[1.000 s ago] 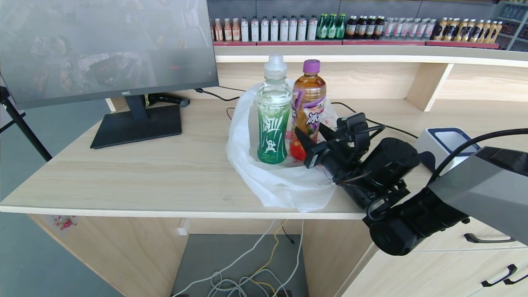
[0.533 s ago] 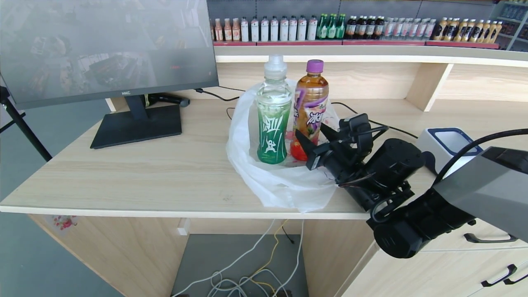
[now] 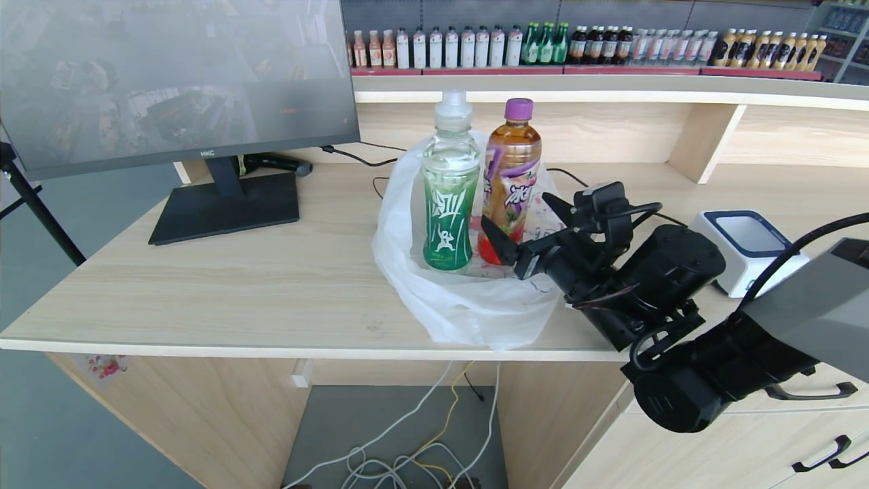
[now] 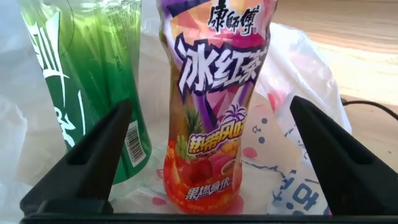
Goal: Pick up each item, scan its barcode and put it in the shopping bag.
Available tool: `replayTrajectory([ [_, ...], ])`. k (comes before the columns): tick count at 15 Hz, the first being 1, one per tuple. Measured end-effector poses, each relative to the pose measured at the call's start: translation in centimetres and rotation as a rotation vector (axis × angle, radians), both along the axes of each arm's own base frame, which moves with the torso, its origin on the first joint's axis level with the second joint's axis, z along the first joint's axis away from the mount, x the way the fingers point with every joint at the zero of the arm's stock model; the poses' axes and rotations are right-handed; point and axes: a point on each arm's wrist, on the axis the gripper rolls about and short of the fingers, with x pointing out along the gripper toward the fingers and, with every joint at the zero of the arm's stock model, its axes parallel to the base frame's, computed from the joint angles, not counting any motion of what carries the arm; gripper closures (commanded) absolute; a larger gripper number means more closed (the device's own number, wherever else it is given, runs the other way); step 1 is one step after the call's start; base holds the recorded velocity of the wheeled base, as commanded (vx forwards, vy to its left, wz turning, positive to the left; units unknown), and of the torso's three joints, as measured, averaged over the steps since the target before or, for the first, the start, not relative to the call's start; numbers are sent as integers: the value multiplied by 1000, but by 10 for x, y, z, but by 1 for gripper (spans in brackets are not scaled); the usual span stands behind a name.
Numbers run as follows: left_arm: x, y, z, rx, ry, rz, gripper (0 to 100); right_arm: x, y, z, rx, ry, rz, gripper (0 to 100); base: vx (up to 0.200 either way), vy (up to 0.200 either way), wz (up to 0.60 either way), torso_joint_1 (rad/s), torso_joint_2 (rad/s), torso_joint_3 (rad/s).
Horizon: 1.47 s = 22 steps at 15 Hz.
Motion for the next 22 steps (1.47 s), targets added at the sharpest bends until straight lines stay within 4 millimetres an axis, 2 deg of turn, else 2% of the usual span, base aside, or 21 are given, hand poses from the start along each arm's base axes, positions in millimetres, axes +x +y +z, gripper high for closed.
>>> replayTrajectory([
  [3,0,0,0,0,0,0,0,-23,-13,21,15,-29,1,0,0,0,0,0,0,0],
  [6,0,0,0,0,0,0,0,-61,-34,48,37,-72,2,0,0,0,0,0,0,0],
  [9,0,0,0,0,1,0,0,-119,-66,72,70,-136,2,0,0,0,0,0,0,0],
  [11,0,0,0,0,0,0,0,-170,-95,73,85,-169,4,0,0,0,0,0,0,0],
  [14,0,0,0,0,0,0,0,-231,-129,53,89,-181,8,0,0,0,0,0,0,0],
  [18,0,0,0,0,0,0,0,-276,-154,17,-48,-23,30,0,0,0,0,0,0,0],
  [22,0,0,0,0,1,0,0,-323,-180,-47,-227,208,62,0,0,0,0,0,0,0],
])
